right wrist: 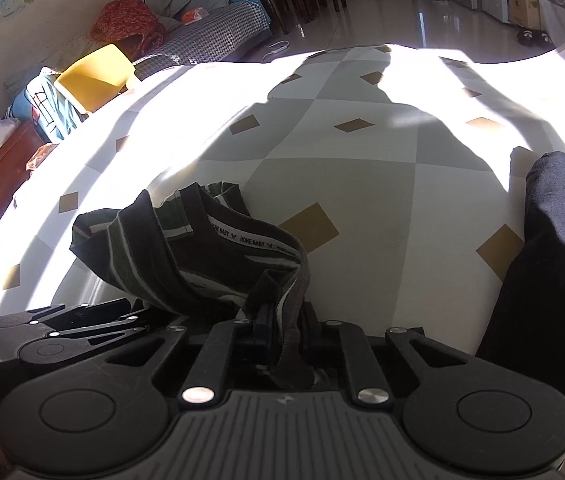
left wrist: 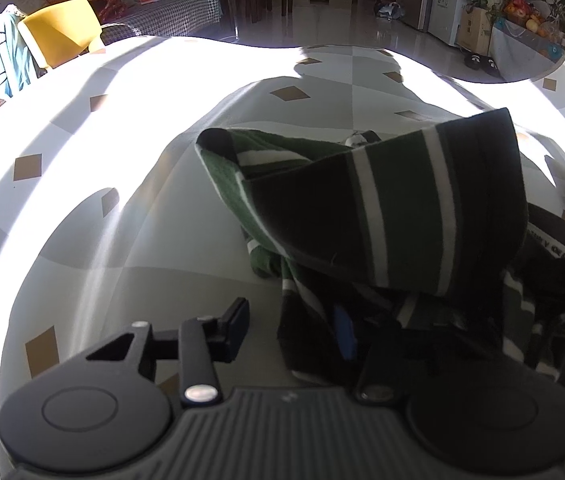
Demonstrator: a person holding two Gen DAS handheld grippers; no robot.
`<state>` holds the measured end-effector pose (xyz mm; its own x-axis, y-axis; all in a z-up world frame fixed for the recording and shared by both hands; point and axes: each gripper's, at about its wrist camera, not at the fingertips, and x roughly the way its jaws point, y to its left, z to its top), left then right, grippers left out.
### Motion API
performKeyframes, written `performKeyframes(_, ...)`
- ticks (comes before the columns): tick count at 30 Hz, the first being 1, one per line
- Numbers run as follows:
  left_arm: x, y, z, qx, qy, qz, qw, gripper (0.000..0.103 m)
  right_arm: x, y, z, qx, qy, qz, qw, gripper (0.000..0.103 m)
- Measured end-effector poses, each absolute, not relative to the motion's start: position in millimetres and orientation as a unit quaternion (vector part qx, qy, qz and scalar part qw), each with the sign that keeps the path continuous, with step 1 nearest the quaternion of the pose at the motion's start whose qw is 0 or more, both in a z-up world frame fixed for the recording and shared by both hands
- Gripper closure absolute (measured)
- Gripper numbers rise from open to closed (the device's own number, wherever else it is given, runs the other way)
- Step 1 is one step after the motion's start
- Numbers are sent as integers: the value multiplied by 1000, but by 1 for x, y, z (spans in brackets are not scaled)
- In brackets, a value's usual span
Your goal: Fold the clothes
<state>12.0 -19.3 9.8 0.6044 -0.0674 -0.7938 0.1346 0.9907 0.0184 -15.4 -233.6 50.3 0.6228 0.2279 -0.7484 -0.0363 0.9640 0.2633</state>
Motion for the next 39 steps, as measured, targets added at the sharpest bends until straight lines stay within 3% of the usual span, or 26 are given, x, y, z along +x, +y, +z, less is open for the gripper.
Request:
performKeyframes(24,-31,21,21,31,502,-1,865,57,-7,-271,62,129,381,-68,913,93)
performKeyframes(26,-35,21,22,33,505,1,863,57,-7,-272,61,137,382,-63,912,89)
performKeyframes(29,-42,20,23,37,504,0,863,56,-8,-274,63,145,385,-56,910,72)
performKeyframes(30,-42,22,26,31,498,0,867,55,-9,-274,65,145,383,-55,911,71)
performKeyframes(33,-43,26,34,10,477,0,879,44,-12,-272,69,146,377,-49,913,67)
performKeyframes(37,-44,25,46,5,443,-5,896,16,-16,-272,73,147,369,-40,917,65)
performKeyframes(39,-40,17,50,20,429,-9,903,13,-17,-273,75,150,363,-39,919,65)
